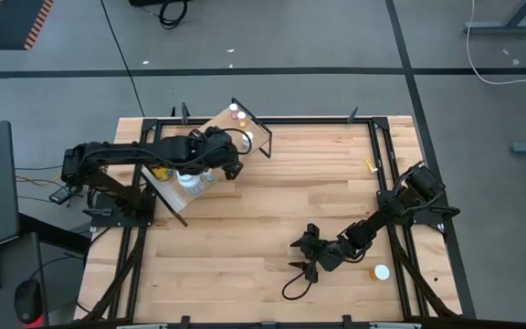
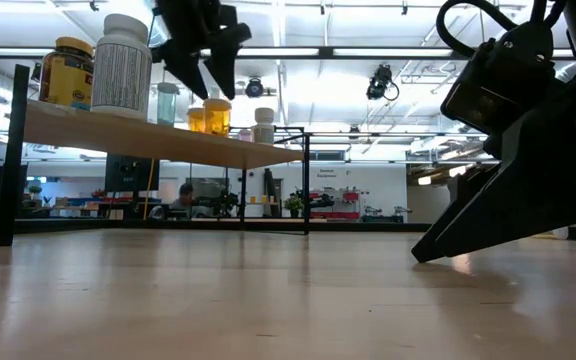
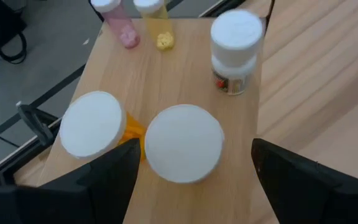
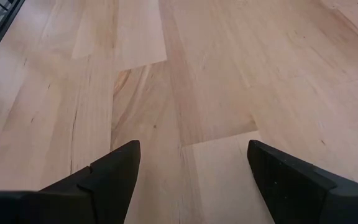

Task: Pick and place medicine bottles onto shelf by color
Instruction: Put the orange pill bottle on the shelf

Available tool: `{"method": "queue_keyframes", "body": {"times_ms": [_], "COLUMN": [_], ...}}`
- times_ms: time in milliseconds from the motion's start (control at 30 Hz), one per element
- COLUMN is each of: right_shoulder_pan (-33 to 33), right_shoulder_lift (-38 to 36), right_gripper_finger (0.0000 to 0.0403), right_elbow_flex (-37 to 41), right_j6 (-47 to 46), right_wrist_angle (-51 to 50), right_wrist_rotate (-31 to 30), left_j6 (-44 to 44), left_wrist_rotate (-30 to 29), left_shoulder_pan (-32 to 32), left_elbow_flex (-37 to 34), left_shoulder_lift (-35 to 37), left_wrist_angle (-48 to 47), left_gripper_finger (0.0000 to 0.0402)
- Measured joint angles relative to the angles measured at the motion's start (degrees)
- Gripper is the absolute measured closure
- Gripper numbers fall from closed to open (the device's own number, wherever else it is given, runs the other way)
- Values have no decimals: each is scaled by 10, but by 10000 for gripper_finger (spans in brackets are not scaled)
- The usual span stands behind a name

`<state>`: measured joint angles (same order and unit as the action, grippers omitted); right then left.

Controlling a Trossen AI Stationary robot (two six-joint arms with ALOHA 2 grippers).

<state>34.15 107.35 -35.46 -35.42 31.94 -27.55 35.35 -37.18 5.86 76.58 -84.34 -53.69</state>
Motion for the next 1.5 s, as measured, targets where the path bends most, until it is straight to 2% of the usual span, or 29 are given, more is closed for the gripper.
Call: {"method": "queue_keyframes", "body": {"times_ms": [267, 367, 633, 867, 1000, 1067, 1167, 1333, 1400, 1500], "right_shoulder_pan": [0, 0, -1, -14, -29, -38, -50, -48, -40, -20], "right_shoulder_lift": [0, 0, 1, -8, -43, -67, -108, -140, -138, -138], "right_gripper_finger": [95, 95, 95, 95, 95, 95, 95, 95, 95, 95], "right_elbow_flex": [0, 0, 0, 0, -2, -13, -54, -186, -245, -302], "right_j6": [1, 5, 9, 40, 67, 69, 55, -12, -54, -142], "right_wrist_angle": [0, 1, 4, 2, -25, -76, -212, -560, -676, -779], "right_wrist_rotate": [0, 0, -1, 7, 22, 33, 56, 99, 137, 218], "left_j6": [-1, -29, -176, -248, -283, -299, -339, -410, -438, -470], "left_wrist_rotate": [22, 39, 44, 43, 43, 43, 42, 43, 43, 44], "left_shoulder_pan": [-3, -17, -101, -184, -242, -273, -315, -359, -371, -387], "left_elbow_flex": [0, 0, -1, 0, 0, 0, 0, -2, -2, -2], "left_shoulder_lift": [64, 92, 120, 126, 140, 140, 137, 102, 87, 68], "left_wrist_angle": [25, 70, 226, 339, 370, 372, 375, 399, 427, 460], "left_gripper_finger": [86, 88, 105, 108, 108, 108, 109, 109, 109, 109]}}
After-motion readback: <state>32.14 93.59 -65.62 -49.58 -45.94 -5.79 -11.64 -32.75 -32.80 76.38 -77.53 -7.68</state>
